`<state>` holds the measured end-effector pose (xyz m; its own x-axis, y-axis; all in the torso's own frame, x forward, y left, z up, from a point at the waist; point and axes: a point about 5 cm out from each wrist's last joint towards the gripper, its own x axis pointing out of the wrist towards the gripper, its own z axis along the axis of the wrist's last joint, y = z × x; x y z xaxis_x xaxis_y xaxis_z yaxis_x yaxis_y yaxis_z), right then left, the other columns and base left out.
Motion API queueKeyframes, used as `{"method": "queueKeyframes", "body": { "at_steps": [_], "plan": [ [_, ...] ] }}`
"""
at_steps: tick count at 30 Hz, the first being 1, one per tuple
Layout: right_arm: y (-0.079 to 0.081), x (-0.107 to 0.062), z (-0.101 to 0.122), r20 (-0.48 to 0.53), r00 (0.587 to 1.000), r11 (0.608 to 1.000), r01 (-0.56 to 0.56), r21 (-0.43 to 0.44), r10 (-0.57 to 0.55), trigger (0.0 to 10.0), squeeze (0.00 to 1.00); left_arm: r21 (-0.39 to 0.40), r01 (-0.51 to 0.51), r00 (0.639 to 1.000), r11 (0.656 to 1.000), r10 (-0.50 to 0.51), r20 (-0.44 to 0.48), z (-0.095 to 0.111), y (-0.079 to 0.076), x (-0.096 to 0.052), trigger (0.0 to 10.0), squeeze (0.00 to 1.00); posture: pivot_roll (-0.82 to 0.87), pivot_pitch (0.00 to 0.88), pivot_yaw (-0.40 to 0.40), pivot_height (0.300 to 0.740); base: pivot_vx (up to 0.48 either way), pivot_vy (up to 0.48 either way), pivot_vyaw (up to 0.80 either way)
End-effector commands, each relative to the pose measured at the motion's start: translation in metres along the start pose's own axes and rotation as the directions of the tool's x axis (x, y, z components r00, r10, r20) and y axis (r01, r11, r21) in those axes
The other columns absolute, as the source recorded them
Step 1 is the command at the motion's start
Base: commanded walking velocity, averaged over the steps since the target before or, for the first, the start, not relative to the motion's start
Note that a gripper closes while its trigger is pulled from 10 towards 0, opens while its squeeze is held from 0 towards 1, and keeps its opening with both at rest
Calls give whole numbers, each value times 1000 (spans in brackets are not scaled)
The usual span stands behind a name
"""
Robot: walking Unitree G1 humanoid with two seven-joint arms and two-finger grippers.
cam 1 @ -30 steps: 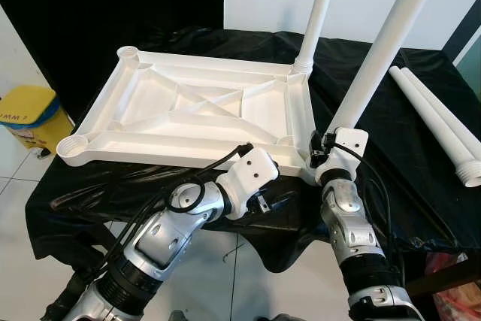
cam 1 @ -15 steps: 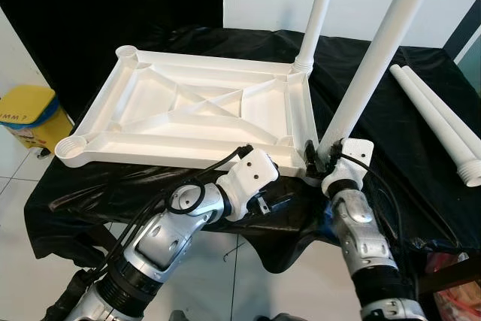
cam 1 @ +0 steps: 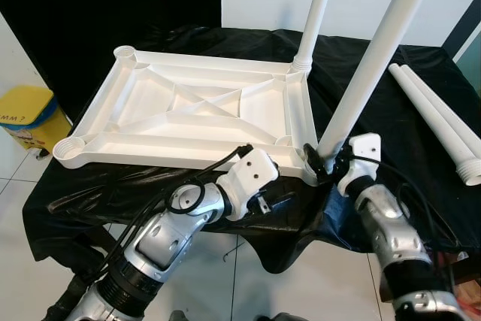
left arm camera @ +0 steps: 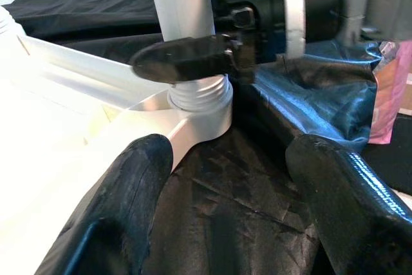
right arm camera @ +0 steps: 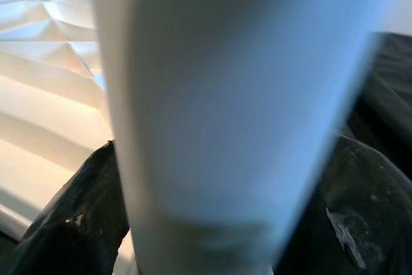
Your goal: Building children table
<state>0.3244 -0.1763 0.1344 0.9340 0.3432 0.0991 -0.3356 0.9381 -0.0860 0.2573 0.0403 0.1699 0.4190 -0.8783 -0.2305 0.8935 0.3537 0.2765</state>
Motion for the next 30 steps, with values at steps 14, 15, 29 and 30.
{"method": "queueKeyframes", "body": {
  "at_steps": [14, 15, 29, 30],
  "plan": [
    [3, -1, -13, -63, 992, 994, -107, -9, 106, 0, 0, 5, -9, 1000, 1000, 9, -8, 1, 0, -2, 10000, 0, 22, 97, -91, 740, 0, 0, 0],
    [3, -1, -13, -63, 992, 994, -107, -9, 106, 0, 0, 5, -9, 1000, 1000, 9, -8, 1, 0, -2, 10000, 0, 22, 97, -91, 740, 0, 0, 0],
    [2, -9, -27, -108, 993, 998, -50, 33, 53, 10000, 0, 2, -3, 1000, 1000, 3, -11, 0, -1, -2, 10000, 0, 18, 105, -89, 740, 0, 0, 0],
    [4, -10, -29, -119, 993, 999, -13, 40, 18, 10000, 0, 1, -3, 1000, 1000, 4, -11, 0, -1, -2, 10000, 0, 19, 106, -91, 740, 0, 0, 0]
  ]
}}
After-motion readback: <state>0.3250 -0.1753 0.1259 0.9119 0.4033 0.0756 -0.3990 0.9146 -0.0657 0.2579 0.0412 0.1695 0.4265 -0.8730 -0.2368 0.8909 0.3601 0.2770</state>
